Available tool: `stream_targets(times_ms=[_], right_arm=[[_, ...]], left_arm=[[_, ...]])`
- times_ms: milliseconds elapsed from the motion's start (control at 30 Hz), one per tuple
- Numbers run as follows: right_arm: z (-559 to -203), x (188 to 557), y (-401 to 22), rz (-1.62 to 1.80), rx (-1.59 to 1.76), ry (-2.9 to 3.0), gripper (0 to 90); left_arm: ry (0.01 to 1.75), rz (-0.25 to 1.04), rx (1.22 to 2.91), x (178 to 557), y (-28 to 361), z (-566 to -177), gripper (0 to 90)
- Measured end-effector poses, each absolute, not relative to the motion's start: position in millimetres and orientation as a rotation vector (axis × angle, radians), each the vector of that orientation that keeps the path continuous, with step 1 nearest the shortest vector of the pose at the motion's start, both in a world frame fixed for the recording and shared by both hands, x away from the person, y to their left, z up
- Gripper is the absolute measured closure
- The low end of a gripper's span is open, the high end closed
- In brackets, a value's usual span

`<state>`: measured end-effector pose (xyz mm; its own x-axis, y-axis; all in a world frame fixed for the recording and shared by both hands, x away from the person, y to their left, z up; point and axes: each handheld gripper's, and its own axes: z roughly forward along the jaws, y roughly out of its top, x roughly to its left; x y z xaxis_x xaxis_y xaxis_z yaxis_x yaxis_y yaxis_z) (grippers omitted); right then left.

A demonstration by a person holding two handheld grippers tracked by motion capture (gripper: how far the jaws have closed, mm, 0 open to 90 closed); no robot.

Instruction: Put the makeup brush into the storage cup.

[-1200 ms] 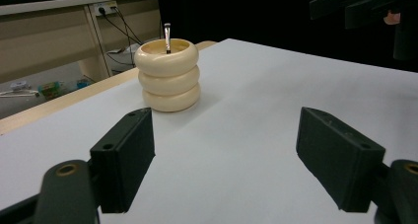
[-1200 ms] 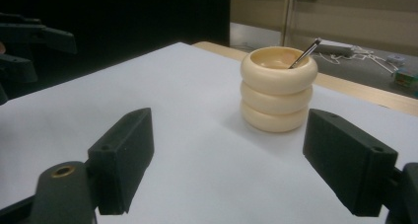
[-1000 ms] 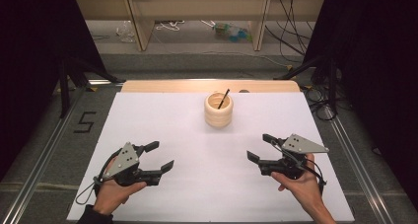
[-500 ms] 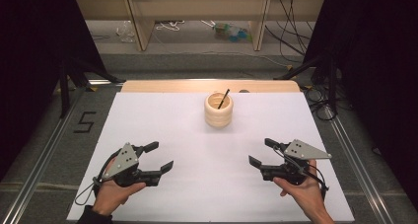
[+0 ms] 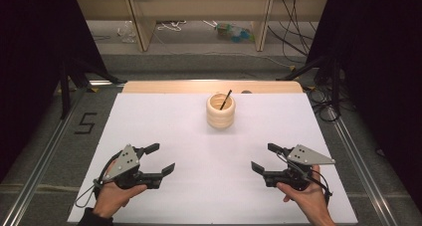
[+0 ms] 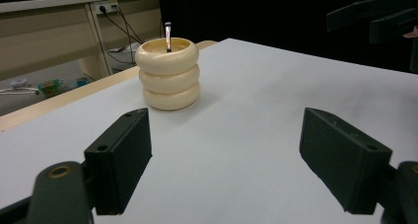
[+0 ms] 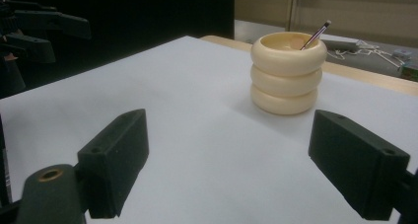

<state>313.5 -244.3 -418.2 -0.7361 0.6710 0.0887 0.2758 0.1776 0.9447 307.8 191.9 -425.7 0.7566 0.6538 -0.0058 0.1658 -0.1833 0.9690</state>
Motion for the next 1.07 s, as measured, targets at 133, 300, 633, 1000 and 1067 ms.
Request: stream_targets(times_ms=[133,300,633,1000,1067], right_arm=[[-418.2,312.6,-245.2,1.573,0.901,2.1,16.4],[-418.7,313.0,-245.6,1.567,0.899,2.097,16.4],[-418.4,312.6,-245.1,1.565,0.905,2.104,16.3],[-418.0,313.0,-245.4,1.567,0.891,2.094,16.3],[-418.0,312.9,-245.5,1.567,0.893,2.095,16.3]], left_arm=[[0.654,0.492,1.729,308.1,191.9,-426.0,18.6],[0.66,0.493,1.73,308.5,192.1,-426.3,17.7],[0.66,0.493,1.731,308.6,192.0,-426.3,17.4],[0.657,0.494,1.733,308.7,191.8,-426.3,17.4],[0.663,0.487,1.729,308.4,191.3,-426.5,17.4]])
